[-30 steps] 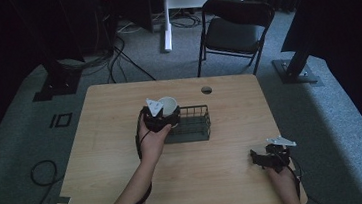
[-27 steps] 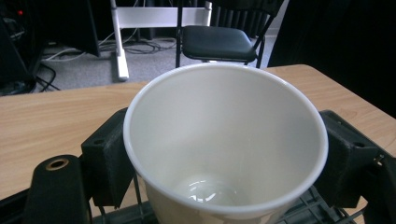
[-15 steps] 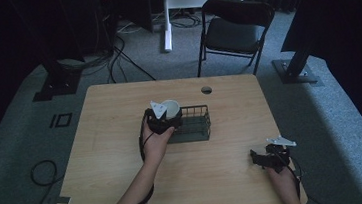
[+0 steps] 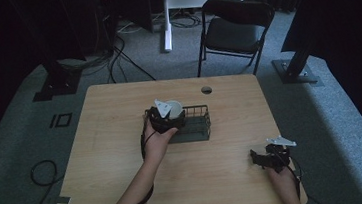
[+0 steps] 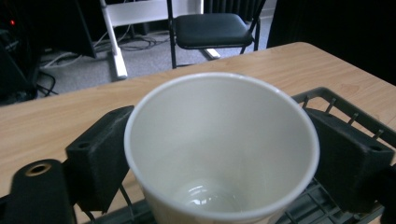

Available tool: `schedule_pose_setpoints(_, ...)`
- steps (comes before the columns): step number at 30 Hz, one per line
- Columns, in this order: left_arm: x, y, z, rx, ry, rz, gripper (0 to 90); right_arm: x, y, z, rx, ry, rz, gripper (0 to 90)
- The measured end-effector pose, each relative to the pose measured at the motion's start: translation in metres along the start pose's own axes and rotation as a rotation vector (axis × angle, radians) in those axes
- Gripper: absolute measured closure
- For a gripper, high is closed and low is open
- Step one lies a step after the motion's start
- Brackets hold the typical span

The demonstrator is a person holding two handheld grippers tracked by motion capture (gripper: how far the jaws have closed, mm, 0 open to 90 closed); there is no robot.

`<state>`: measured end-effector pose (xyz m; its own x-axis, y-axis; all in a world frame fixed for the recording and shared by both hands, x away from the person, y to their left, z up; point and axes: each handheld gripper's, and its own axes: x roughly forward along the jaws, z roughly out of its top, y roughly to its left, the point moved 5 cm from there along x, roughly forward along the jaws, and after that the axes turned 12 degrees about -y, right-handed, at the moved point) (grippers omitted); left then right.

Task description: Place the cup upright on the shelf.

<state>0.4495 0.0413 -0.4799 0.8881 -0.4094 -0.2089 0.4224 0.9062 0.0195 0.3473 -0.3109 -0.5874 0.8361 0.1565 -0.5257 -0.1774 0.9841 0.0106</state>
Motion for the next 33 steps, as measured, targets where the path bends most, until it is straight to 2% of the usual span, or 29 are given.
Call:
schedule_pose_setpoints(5,-0.004,-0.003,0.001,0.015,0.004,-0.018,9.4,0.000,0.000,0.000,0.000,0.000,0.000,10.8)
schedule_pose_setpoints(7,-0.006,-0.003,0.001,0.005,0.003,-0.027,9.4,0.000,0.000,0.000,0.000,0.000,0.000,10.8)
schedule_pose_setpoints(18,-0.014,0.005,0.001,-0.005,-0.002,-0.016,9.3,0.000,0.000,0.000,-0.001,-0.001,0.000,10.8)
schedule_pose_setpoints(24,-0.021,0.006,0.001,0.006,-0.008,-0.019,9.4,0.000,0.000,0.000,-0.001,-0.001,0.000,10.8)
schedule_pose_setpoints(33,-0.035,0.005,0.000,-0.007,-0.015,-0.045,9.3,0.000,0.000,0.000,-0.001,-0.001,0.000,10.8)
